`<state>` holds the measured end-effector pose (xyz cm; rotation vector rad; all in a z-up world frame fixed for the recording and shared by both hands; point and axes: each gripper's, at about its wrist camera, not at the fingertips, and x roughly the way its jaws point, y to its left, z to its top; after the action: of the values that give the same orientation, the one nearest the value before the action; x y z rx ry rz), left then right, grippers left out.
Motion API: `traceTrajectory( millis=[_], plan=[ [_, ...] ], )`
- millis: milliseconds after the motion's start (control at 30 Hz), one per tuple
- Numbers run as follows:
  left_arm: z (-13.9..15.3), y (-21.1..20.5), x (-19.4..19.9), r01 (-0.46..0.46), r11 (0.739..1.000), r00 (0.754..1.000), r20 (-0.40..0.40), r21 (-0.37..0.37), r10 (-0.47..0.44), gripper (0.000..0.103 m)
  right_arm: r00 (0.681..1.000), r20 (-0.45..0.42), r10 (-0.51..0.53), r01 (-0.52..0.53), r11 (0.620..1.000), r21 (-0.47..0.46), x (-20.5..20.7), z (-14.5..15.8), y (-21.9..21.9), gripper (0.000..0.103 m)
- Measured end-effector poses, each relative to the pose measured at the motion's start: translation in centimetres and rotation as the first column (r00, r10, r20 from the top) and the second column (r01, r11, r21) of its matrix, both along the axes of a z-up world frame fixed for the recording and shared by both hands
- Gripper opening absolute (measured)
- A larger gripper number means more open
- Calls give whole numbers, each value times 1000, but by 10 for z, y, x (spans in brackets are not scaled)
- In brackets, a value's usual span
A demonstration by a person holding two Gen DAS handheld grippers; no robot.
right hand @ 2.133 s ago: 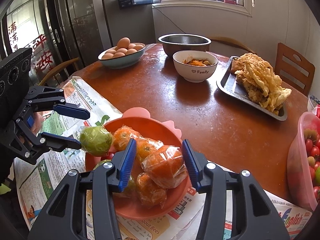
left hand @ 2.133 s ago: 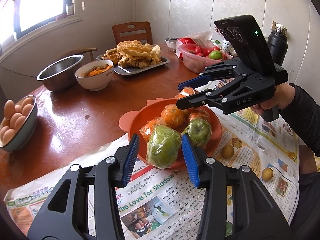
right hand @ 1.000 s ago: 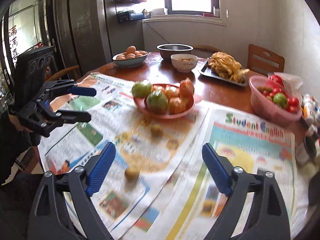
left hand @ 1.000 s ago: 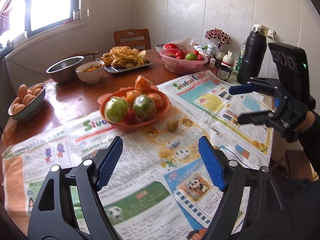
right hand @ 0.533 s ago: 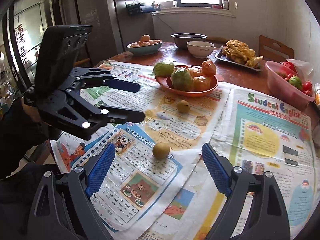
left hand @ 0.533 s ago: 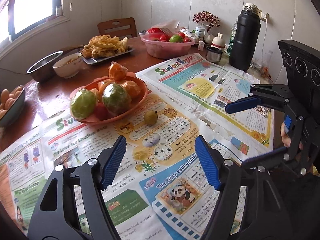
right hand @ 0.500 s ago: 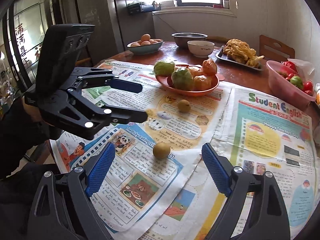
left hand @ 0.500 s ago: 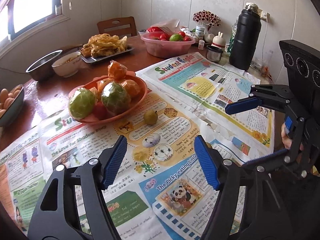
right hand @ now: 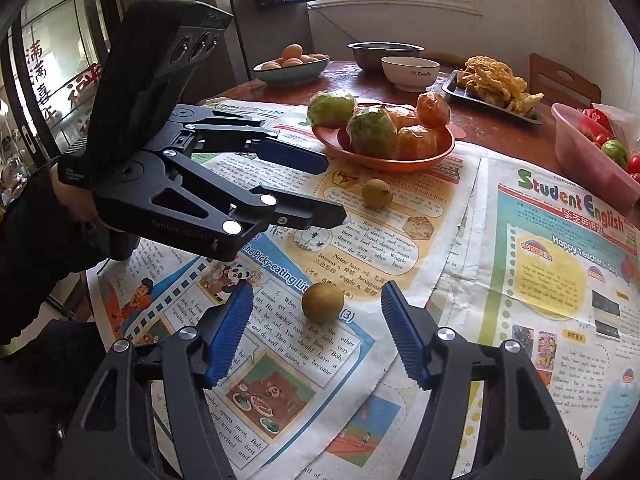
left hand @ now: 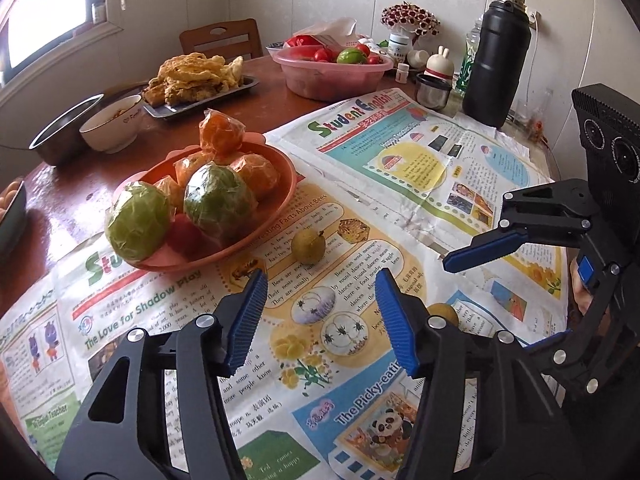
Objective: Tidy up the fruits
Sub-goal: 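Move the left tool onto a small brown fruit while the right tool approaches another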
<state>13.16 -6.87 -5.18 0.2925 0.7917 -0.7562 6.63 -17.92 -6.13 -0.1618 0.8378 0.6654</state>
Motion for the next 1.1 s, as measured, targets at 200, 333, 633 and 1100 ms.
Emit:
traceTrajectory(
  millis=[200, 333, 633, 1100],
  plan=[
    [-2, -7, 7, 25, 1000, 1000, -14, 4, -25, 45, 1000, -13, 9, -9, 1000, 0, 2, -3, 4, 65],
    [-3, -13, 13, 39, 999, 999, -20, 14, -39, 40, 1000, -16, 8, -8, 1000, 3, 3, -4, 3, 65],
    [-5, -22, 22, 49, 998, 999, -26, 28, -48, 39, 1000, -27, 1, -1, 1000, 13, 6, -6, 0, 63],
    [-10, -27, 30, 50, 997, 998, -27, 54, -48, 39, 999, -34, 3, -2, 1000, 23, 11, -9, 3, 63]
  ],
)
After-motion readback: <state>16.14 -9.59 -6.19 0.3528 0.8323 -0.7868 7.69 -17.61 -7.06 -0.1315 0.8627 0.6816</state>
